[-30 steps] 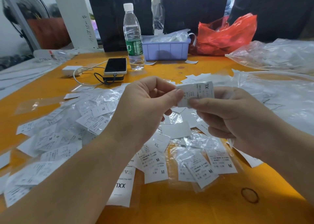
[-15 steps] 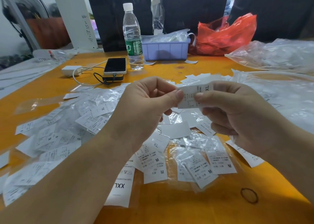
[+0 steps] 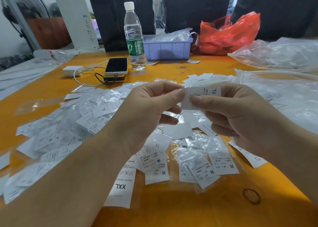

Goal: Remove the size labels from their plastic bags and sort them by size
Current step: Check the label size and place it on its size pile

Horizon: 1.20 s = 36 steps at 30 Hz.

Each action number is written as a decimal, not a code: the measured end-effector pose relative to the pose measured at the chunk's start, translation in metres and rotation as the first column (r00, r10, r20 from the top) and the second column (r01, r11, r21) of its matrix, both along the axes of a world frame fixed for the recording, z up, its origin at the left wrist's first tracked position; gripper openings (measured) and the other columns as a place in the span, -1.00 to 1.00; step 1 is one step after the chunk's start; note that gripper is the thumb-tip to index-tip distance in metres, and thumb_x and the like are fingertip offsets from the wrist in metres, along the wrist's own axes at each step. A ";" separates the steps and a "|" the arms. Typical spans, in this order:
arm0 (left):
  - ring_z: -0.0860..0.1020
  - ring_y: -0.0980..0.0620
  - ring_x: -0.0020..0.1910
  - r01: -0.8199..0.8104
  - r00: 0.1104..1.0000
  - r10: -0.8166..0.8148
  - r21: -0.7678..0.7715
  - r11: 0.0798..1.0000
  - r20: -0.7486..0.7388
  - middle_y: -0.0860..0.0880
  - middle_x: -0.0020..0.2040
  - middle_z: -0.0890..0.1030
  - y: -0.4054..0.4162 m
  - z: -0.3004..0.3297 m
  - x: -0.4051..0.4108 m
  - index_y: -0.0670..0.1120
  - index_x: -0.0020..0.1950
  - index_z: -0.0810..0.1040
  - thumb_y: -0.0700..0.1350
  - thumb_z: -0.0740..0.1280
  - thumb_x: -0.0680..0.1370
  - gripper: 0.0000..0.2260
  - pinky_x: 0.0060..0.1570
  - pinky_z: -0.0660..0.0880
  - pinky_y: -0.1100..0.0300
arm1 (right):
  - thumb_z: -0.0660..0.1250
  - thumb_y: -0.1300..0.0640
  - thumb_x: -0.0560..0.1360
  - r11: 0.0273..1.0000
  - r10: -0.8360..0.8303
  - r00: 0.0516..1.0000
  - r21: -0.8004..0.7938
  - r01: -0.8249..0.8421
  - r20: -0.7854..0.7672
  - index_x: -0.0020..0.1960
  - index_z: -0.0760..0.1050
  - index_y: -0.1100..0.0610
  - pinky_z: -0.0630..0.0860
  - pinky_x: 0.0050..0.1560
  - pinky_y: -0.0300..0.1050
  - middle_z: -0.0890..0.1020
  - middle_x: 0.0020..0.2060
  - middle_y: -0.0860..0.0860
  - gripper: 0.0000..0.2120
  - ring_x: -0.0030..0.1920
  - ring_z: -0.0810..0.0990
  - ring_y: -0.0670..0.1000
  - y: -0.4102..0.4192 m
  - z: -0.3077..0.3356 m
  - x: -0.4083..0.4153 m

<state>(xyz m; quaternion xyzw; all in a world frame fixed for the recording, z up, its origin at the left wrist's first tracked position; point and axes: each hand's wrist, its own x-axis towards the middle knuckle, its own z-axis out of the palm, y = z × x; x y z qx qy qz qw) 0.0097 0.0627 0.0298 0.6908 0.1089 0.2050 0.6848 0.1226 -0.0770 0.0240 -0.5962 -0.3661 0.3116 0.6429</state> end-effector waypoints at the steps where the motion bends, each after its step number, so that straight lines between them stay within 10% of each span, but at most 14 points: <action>1: 0.57 0.06 -0.32 -0.007 1.000 0.006 0.014 1.000 0.011 -0.06 -0.28 0.63 0.000 -0.001 0.000 -0.11 -0.13 0.66 -0.09 0.41 0.32 -0.82 -0.36 0.57 0.23 | 0.45 0.08 0.32 1.000 0.017 1.000 -0.004 -0.017 0.003 -0.06 0.53 0.32 0.18 -0.61 -0.33 0.31 -0.59 -0.09 -0.65 -0.63 0.18 -0.14 0.000 -0.001 0.000; 9: 0.60 0.07 -0.26 0.050 0.998 -0.042 0.178 0.983 -0.048 0.00 -0.25 0.65 0.001 -0.003 -0.001 -0.04 -0.10 0.64 -0.17 0.40 0.48 -0.95 -0.29 0.57 0.23 | 0.50 -0.02 0.23 0.998 0.034 0.999 -0.047 -0.033 0.035 -0.05 0.48 0.42 0.19 -0.61 -0.35 0.29 -0.58 -0.06 -0.45 -0.61 0.18 -0.13 0.000 -0.001 0.001; 15: 0.51 0.11 -0.39 -0.070 0.997 0.070 0.182 0.981 0.006 0.02 -0.37 0.60 0.001 0.001 -0.002 -0.05 -0.26 0.61 -0.03 0.46 0.29 -0.87 -0.34 0.53 0.26 | 0.42 0.07 0.32 0.999 0.047 0.999 0.012 -0.047 0.018 -0.26 0.63 0.09 0.16 -0.64 -0.34 0.38 -0.59 -0.10 -0.91 -0.63 0.18 -0.16 -0.001 0.003 0.003; 23: 0.43 0.12 -0.45 -0.095 0.992 0.107 0.148 0.984 -0.072 0.00 -0.37 0.53 0.007 0.006 -0.003 -0.08 -0.13 0.58 -0.26 0.42 0.48 -0.90 -0.41 0.48 0.22 | 0.41 -0.01 0.36 0.999 0.025 0.999 -0.047 -0.023 0.035 -0.25 0.62 0.14 0.12 -0.62 -0.33 0.44 -0.53 -0.01 -0.79 -0.61 0.16 -0.11 -0.001 0.002 0.007; 28: 0.41 0.25 -0.56 -0.254 0.943 0.315 0.378 0.890 -0.106 0.16 -0.50 0.50 0.022 0.012 -0.007 -0.03 -0.14 0.57 -0.32 0.30 0.43 -0.81 -0.52 0.37 0.36 | 0.40 0.07 0.45 0.947 -0.150 0.759 -0.129 0.294 0.633 -0.25 0.63 0.03 0.38 -0.53 -0.32 0.59 -0.45 -0.07 -0.88 -0.51 0.47 -0.08 -0.001 -0.004 0.008; 36: 0.35 0.14 -0.43 -0.301 0.840 0.523 0.679 0.670 -0.143 0.09 -0.39 0.39 0.028 0.008 -0.006 0.05 -0.21 0.55 -0.34 0.32 0.37 -0.74 -0.49 0.26 0.29 | 0.35 -0.18 0.46 0.808 0.025 0.540 -0.335 0.484 0.841 -0.20 0.62 -0.03 0.30 -0.43 -0.26 0.52 -0.38 -0.15 -0.76 -0.39 0.50 -0.16 0.003 -0.015 0.001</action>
